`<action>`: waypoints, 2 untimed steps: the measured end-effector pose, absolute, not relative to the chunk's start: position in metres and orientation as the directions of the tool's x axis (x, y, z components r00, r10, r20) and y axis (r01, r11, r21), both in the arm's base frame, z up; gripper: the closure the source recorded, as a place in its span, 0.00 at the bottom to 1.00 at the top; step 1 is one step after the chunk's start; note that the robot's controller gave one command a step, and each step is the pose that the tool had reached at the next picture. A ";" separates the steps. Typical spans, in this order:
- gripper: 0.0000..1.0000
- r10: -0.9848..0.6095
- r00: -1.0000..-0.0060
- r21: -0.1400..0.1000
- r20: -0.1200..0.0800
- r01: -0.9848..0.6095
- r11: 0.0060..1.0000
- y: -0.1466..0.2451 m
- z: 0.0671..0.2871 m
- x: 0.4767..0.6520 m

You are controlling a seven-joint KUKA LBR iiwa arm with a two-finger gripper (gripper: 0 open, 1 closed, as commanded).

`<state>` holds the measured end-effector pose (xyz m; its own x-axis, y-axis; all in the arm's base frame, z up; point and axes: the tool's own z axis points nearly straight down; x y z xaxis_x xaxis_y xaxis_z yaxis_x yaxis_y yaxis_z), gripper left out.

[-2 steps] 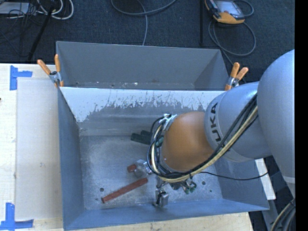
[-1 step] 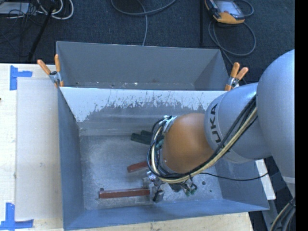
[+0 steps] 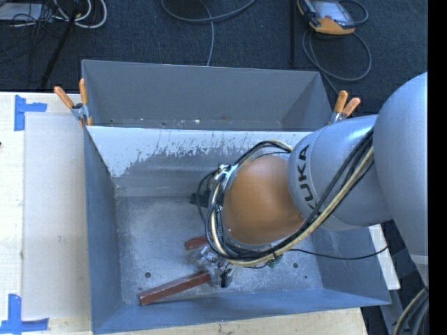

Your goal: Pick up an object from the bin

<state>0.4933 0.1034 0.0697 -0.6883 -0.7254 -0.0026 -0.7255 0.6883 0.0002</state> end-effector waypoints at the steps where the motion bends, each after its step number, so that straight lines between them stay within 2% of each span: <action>1: 0.00 -0.722 -0.692 0.001 -0.001 -0.722 0.692 0.103 0.069 0.493; 2: 0.00 -0.687 -0.726 0.001 -0.005 -0.687 0.726 0.153 0.070 0.513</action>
Offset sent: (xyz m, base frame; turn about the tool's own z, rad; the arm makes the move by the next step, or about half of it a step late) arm 0.0000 0.0000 0.0000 0.0000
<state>0.5128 0.1534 0.0698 -0.7264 -0.6873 -0.0049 -0.6873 0.7264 0.0013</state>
